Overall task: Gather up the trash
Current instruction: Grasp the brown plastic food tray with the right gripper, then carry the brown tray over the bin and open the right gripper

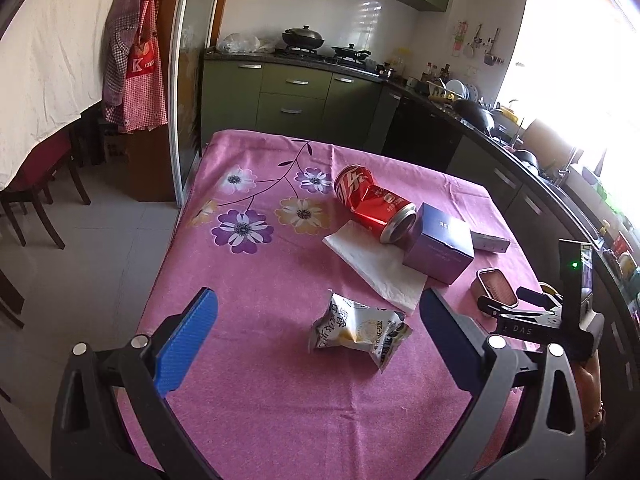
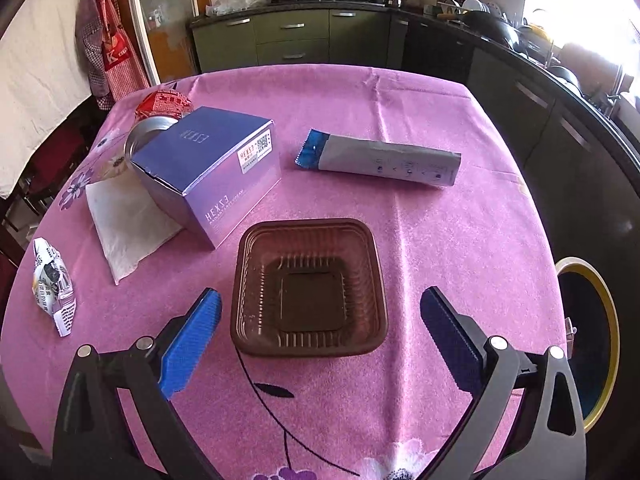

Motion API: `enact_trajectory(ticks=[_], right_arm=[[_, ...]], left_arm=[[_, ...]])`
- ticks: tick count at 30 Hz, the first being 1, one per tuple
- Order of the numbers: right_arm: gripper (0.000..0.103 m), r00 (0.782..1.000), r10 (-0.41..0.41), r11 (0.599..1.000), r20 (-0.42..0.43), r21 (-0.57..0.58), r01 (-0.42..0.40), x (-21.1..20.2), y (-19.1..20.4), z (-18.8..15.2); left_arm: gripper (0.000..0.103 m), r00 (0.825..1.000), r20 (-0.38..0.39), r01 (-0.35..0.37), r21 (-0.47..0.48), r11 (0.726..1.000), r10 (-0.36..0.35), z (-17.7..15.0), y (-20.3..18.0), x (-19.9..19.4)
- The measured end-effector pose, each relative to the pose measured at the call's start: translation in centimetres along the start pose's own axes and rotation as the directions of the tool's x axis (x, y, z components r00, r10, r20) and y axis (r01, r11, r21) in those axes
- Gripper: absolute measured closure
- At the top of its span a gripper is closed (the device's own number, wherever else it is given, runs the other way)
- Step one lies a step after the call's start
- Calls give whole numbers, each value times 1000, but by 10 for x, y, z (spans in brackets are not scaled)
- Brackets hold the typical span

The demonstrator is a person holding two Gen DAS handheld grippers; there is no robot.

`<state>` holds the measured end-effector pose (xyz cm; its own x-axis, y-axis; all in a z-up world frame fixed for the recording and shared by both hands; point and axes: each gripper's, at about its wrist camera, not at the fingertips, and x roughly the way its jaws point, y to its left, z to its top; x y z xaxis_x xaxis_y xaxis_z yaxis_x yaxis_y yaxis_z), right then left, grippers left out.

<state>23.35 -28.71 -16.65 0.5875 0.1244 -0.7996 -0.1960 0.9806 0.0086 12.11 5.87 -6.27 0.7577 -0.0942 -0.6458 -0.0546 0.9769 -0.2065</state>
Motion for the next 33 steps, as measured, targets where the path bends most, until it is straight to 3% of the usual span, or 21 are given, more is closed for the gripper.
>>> enact_trajectory(ticks=[10,11,14,20,24,29,33], right_arm=[[7,1000,-22,1000,-17,-8,22,13,-1,7],[10,1000,-21,1000,-20,-7,21,14,-1,6],[35,999,8,1000,-31,17,-7,14,-5,3],[35,999,44,998,3,43,-44,-15,-12,-3],[35,995,64,996,70,65,-69,-55,-24,-10],[35,988,-45,987,147,157,21,-105,-76,-21],[34,974,-208,940,91,295,173,-112,-149,-36]], left_arm=[[7,1000,2,-2,1,1000,2,1,-4,-5],[7,1000,3,-2,4,1000,2,1,-5,-6],[7,1000,0,7,14,1000,-7,0,-9,-9],[7,1000,15,2,36,999,-3,3,-16,-20],[7,999,34,-5,45,999,4,5,-19,-31],[7,999,33,-3,55,998,1,5,-23,-32],[7,1000,16,10,65,998,-11,4,-28,-25]])
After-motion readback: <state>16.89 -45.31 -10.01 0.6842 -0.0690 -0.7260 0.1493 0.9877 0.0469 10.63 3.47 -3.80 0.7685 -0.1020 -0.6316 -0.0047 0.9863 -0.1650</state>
